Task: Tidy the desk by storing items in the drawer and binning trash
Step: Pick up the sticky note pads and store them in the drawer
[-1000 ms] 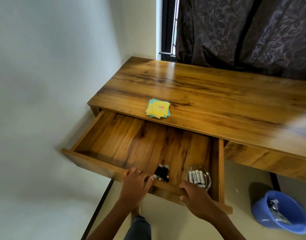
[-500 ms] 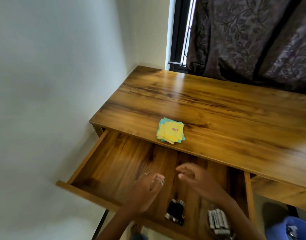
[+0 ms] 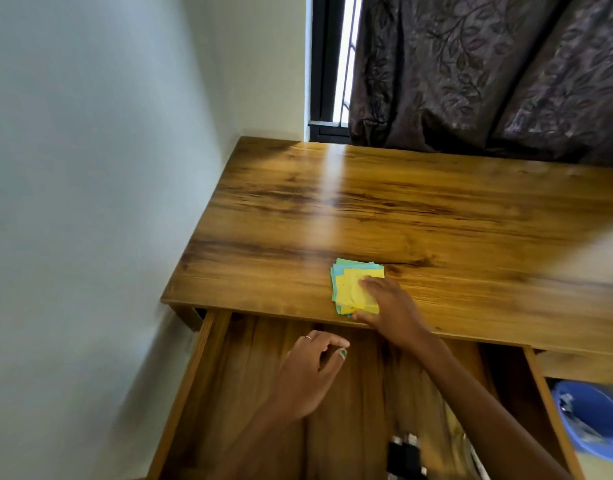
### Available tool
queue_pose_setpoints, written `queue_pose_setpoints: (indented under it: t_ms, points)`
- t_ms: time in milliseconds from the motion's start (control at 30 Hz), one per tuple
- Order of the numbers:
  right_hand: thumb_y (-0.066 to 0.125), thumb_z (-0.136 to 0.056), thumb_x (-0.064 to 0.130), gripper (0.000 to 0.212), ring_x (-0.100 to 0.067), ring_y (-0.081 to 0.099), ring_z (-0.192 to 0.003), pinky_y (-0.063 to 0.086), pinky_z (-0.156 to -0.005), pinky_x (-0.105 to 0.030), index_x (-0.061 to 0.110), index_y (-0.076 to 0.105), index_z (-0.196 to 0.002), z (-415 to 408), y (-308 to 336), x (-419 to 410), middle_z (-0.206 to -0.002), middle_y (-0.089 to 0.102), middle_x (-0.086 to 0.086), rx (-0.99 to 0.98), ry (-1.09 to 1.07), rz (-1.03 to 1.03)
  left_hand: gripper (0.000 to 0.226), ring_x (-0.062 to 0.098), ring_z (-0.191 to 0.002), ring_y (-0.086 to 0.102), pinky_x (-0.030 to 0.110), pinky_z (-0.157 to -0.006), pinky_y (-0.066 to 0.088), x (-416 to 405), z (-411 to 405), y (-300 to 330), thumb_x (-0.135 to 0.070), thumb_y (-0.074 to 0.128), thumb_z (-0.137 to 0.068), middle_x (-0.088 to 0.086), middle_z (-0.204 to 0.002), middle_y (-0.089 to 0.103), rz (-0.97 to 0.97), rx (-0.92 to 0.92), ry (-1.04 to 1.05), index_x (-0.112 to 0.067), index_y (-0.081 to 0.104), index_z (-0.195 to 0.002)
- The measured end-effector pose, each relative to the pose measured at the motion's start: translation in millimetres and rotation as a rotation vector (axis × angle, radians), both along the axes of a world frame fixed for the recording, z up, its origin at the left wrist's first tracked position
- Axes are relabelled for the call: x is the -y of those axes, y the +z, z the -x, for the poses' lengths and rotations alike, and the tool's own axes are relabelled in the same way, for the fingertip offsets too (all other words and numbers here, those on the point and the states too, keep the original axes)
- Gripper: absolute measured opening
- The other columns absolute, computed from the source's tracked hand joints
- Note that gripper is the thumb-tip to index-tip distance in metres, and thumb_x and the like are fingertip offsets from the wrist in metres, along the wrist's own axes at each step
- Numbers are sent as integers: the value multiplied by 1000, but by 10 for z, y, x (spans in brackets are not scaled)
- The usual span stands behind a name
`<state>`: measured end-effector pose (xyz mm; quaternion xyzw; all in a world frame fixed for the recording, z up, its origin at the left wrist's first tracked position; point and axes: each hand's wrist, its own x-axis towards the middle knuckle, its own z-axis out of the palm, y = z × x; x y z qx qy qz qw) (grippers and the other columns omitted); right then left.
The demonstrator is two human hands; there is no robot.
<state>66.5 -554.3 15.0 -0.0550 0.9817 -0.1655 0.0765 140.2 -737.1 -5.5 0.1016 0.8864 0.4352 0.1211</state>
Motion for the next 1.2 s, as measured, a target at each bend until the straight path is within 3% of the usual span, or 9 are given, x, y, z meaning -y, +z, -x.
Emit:
queue_pose_setpoints:
  t_ms: [167,400,667,800,867,933,1000,1100,1200]
  points:
    - [55,-90,38,57,-14,28,-137,25,-109,-28,21,36,-142,23,75,-48,-149,35,2,-12,25,0,20,-9,-102,47,14,-77,39,40,0,-31,-38,45,-95,-23,-107,55,-46,51,-24,-39,59,-109]
    - [55,-90,40,51,-15,37,-133,33,-105,-32,23,45,-136,61,135,-115,-146,40,3,19,45,43,21,-2,-93,54,15,-68,38,-3,-49,-49,-37,45,-95,-23,-97,57,-130,95,2,-35,63,-107]
    - [41,-97,34,48,-17,36,-135,40,-102,-34,21,31,-142,-51,137,9,-150,33,-3,-94,156,-304,19,-1,-94,55,14,-69,41,-155,-27,40,-35,46,-95,-20,-99,57,-113,81,82,-35,61,-107]
    - [39,-98,28,44,-20,40,-132,42,-98,-34,16,32,-140,-65,97,-3,-149,35,-7,-126,194,-343,18,-2,-96,55,17,-73,46,-222,-16,51,-37,45,-95,-20,-102,57,-92,73,69,-39,59,-106]
    - [51,-94,22,45,-24,48,-127,47,-94,-36,11,41,-136,-61,102,-62,-142,44,-11,-196,194,-329,17,-2,-96,55,18,-73,46,-235,-25,51,-37,45,-95,-20,-101,58,-97,80,78,-39,60,-104]
    - [73,-75,11,47,-27,65,-104,56,-75,-35,7,59,-120,-53,129,-156,-120,63,-15,-314,175,-252,16,-2,-95,55,20,-73,48,-233,-23,42,-36,46,-95,-20,-99,58,-88,71,89,-40,59,-102]
    - [76,-64,5,38,-25,71,-79,55,-55,-28,6,68,-101,-49,165,-294,-97,72,-13,-442,135,-217,15,-2,-94,55,22,-74,48,-231,-11,40,-36,46,-94,-22,-97,57,-78,60,99,-43,58,-100]
    - [63,-68,7,32,-25,71,-80,56,-58,-30,2,68,-99,-64,183,-523,-97,72,-14,-571,46,-174,15,-3,-94,55,21,-73,47,-243,16,40,-35,45,-95,-23,-97,57,-61,51,102,-45,57,-98]
    - [64,-75,4,29,-29,70,-90,58,-65,-37,0,67,-104,-121,70,-795,-103,70,-17,-601,-53,-145,15,-4,-96,55,21,-77,50,-290,42,22,-37,45,-95,-23,-100,57,-58,38,114,-45,56,-99]
